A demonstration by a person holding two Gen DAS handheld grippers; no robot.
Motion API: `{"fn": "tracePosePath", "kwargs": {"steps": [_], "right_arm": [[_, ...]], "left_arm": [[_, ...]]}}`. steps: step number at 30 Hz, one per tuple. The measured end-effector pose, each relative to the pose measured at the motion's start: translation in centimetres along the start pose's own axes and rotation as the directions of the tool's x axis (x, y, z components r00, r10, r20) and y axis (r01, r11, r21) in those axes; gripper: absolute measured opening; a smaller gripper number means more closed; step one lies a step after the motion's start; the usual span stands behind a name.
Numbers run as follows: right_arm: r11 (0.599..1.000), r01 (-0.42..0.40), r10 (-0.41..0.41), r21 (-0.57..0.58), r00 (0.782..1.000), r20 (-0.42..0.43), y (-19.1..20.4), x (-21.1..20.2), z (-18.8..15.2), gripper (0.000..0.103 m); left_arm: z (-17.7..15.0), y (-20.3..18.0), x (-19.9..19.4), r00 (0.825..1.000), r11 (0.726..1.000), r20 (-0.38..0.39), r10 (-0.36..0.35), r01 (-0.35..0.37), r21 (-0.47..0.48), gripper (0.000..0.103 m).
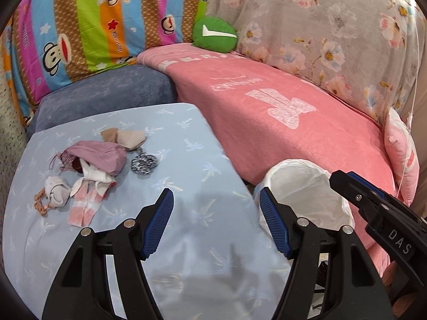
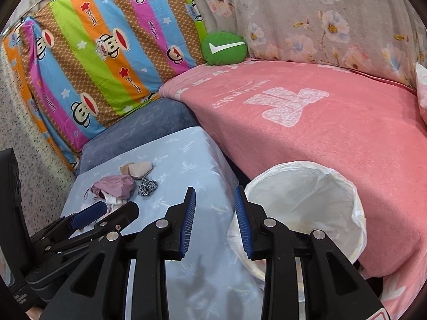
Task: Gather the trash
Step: 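Move both open tools back over the remaining items on the table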
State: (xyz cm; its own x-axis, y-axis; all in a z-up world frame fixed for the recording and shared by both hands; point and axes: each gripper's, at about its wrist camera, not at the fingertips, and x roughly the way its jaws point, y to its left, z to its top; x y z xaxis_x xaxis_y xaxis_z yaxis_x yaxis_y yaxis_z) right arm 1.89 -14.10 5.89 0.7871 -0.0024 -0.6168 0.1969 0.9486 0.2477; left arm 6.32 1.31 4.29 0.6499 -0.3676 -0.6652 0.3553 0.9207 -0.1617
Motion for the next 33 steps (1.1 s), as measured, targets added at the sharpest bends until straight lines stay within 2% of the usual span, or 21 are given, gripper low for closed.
{"fn": "tracePosePath", "kwargs": {"steps": [10,19,23,33], "right_arm": [[0.997,-0.039,0.036,-0.068,0.998,-0.042,5.1,2.2,-0.9,0.039],[0.987,-0.09,0.077,-0.134,0.992,-0.1,10.4,4.8,-2.0,0.039],[0.98,-0.11,0.091,-0.163,0.988,-0.125,12.8,5.9,-2.5,0.04],[0.953,-0.192,0.143,-0.236,0.967,-0.209,19.9,9.8,-4.4,0.041]], "left_arm": [[-0.6,6.1,-0.3,0.998,0.993,-0.005,0.07,-0.071,-0.096,0.066],[-1.8,12.4,-0.6,0.989,0.977,-0.023,0.145,-0.147,-0.158,0.067],[-2.6,15.7,-0.5,0.981,0.96,-0.049,0.187,-0.193,-0.201,0.067],[-4.3,23.3,-0.6,0.968,0.913,-0.087,0.237,-0.253,-0.321,0.067]]}}
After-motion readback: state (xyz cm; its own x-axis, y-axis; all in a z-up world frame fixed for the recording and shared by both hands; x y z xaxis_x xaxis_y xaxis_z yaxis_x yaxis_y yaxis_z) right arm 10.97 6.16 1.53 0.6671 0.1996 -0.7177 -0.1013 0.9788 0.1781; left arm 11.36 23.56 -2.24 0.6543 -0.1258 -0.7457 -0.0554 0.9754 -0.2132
